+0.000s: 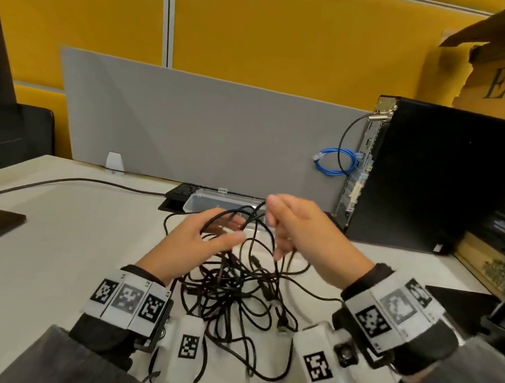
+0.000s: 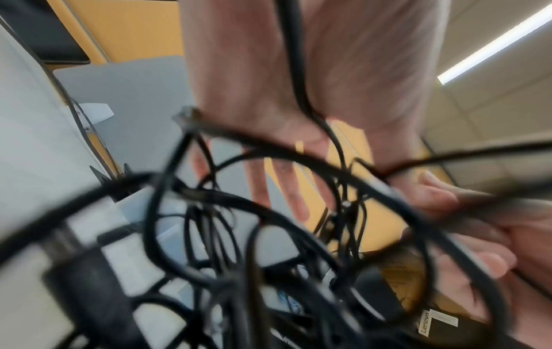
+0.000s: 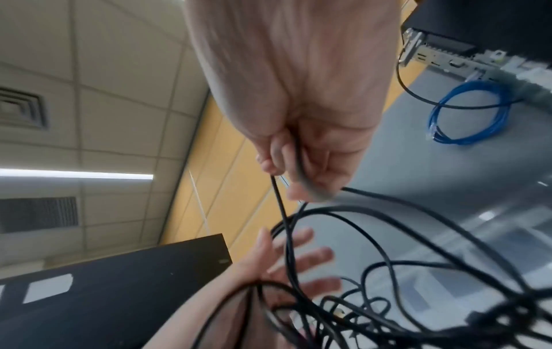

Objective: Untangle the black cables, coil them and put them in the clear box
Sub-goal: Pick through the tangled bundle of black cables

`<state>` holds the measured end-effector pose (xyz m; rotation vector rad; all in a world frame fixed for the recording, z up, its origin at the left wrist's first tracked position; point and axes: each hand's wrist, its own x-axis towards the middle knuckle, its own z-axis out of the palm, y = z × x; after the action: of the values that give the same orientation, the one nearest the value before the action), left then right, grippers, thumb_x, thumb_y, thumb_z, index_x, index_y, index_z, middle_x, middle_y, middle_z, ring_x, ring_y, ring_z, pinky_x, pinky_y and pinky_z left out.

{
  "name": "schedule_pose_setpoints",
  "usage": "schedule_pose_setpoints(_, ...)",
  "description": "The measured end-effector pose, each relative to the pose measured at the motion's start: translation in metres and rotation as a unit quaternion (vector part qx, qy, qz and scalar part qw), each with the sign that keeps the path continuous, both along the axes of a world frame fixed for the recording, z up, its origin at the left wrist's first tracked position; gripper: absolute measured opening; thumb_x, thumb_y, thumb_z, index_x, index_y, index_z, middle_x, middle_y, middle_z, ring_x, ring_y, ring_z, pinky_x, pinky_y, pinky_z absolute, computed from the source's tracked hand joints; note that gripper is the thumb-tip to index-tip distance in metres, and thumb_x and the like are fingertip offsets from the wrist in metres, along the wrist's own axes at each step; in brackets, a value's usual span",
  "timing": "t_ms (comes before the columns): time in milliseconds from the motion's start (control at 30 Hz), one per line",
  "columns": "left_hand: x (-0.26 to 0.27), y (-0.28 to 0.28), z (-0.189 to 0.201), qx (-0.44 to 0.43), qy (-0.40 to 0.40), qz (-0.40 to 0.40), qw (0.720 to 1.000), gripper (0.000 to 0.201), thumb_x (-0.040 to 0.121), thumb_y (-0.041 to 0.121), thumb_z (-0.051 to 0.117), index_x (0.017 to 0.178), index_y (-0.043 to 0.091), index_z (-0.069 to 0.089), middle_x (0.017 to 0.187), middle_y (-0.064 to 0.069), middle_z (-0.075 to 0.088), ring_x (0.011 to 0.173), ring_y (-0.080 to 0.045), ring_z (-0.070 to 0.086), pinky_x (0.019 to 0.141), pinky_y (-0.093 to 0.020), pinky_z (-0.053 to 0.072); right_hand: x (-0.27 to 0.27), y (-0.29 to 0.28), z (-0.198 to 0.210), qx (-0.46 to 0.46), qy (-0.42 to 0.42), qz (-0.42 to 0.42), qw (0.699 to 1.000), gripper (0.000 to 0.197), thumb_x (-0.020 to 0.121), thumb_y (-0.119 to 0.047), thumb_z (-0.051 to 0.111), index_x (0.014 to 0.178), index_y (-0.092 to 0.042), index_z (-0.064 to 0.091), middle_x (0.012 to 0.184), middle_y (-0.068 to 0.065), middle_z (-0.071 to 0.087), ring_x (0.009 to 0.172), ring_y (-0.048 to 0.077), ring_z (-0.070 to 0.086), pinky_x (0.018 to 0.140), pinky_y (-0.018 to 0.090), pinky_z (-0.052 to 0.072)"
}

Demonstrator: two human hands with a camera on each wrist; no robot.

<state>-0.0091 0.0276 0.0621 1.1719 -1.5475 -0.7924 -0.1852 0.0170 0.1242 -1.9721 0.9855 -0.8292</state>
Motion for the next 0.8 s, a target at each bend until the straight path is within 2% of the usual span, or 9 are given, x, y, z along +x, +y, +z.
schedule_pose_setpoints(100,0.0,0.003,0.001,0.098,-0.039,-0.133,0.986,0.039,0.071,0.028,0.073,0.108,0.025,0.059,0.099,0.005,0.072,0.097,-0.003,0.065,0.084,-0.015,0.047,0.0,0.005,0.012,-0.062,-0.033,-0.019,0.997,0.033,0.101,-0.027,0.033,0.073,-0.013,0.043,0.051,-0.004,0.032,0.041,0.007,0.033,0.049,0.025,0.039)
schedule_pose_setpoints(200,0.002,0.006,-0.001,0.127,-0.12,-0.184,0.967,0.033,0.071,0.017,0.078,0.101,0.021,0.064,0.097,0.005,0.072,0.095,-0.003,0.065,0.085,-0.012,0.045,-0.008,-0.001,0.023,-0.061,-0.154,-0.082,0.983,0.032,0.1,-0.028,0.033,0.072,-0.016,0.042,0.05,-0.007,0.031,0.04,0.008,0.028,0.039,0.02,0.029)
schedule_pose_setpoints(267,0.004,0.007,-0.002,0.111,-0.164,-0.173,0.965,0.023,0.075,0.017,0.076,0.096,0.02,0.068,0.094,0.008,0.071,0.091,0.0,0.065,0.082,-0.009,0.044,-0.027,-0.011,0.038,-0.034,-0.292,-0.167,0.941,0.032,0.099,-0.027,0.034,0.068,-0.019,0.041,0.046,-0.008,0.028,0.037,0.007,0.026,0.036,0.018,0.023)
schedule_pose_setpoints(333,0.004,0.006,-0.003,0.094,-0.152,-0.157,0.971,0.015,0.077,0.021,0.074,0.091,0.025,0.07,0.09,0.008,0.071,0.087,-0.002,0.065,0.082,-0.015,0.046,-0.05,-0.019,0.052,-0.034,-0.391,-0.257,0.883,0.031,0.095,-0.021,0.035,0.065,-0.021,0.039,0.045,-0.007,0.025,0.035,0.007,0.022,0.036,0.017,0.019)
schedule_pose_setpoints(467,0.005,0.003,-0.006,0.077,-0.122,-0.117,0.983,0.006,0.076,0.028,0.074,0.079,0.029,0.068,0.071,0.013,0.066,0.07,0.0,0.06,0.074,-0.021,0.044,-0.099,-0.033,0.046,-0.056,-0.461,-0.39,0.795,0.025,0.087,-0.018,0.037,0.062,-0.022,0.035,0.047,-0.007,0.025,0.033,0.009,0.022,0.038,0.016,0.016)
schedule_pose_setpoints(500,0.007,0.002,-0.008,0.073,-0.124,-0.107,0.984,0.011,0.073,0.035,0.073,0.079,0.028,0.068,0.07,0.013,0.064,0.069,0.0,0.058,0.075,-0.022,0.043,-0.111,-0.037,0.038,-0.063,-0.437,-0.408,0.799,0.025,0.087,-0.02,0.036,0.063,-0.022,0.038,0.049,-0.006,0.027,0.033,0.009,0.023,0.039,0.017,0.017)
schedule_pose_setpoints(567,0.007,0.002,-0.008,0.066,-0.123,-0.097,0.985,0.015,0.071,0.041,0.071,0.079,0.03,0.069,0.073,0.011,0.065,0.071,0.0,0.058,0.077,-0.021,0.044,-0.134,-0.047,0.018,-0.107,-0.322,-0.411,0.846,0.027,0.092,-0.026,0.033,0.069,-0.024,0.047,0.056,-0.005,0.035,0.035,0.005,0.029,0.037,0.019,0.02)
schedule_pose_setpoints(667,0.005,0.002,-0.007,0.055,-0.119,-0.081,0.988,0.008,0.082,0.019,0.07,0.087,0.025,0.07,0.075,0.016,0.068,0.069,0.005,0.06,0.072,-0.013,0.044,-0.15,-0.051,-0.005,-0.184,-0.151,-0.409,0.881,0.032,0.097,-0.027,0.032,0.073,-0.027,0.053,0.066,-0.005,0.047,0.05,0.007,0.04,0.043,0.017,0.029)
schedule_pose_setpoints(800,0.009,-0.002,-0.007,0.064,-0.09,0.013,0.994,0.019,0.082,0.007,0.066,0.096,0.02,0.066,0.059,0.013,0.059,0.059,0.006,0.056,0.069,-0.017,0.041,-0.158,-0.051,-0.005,-0.154,-0.176,-0.402,0.885,0.023,0.089,-0.025,0.032,0.072,-0.024,0.047,0.062,-0.005,0.051,0.041,0.001,0.046,0.048,0.019,0.03)
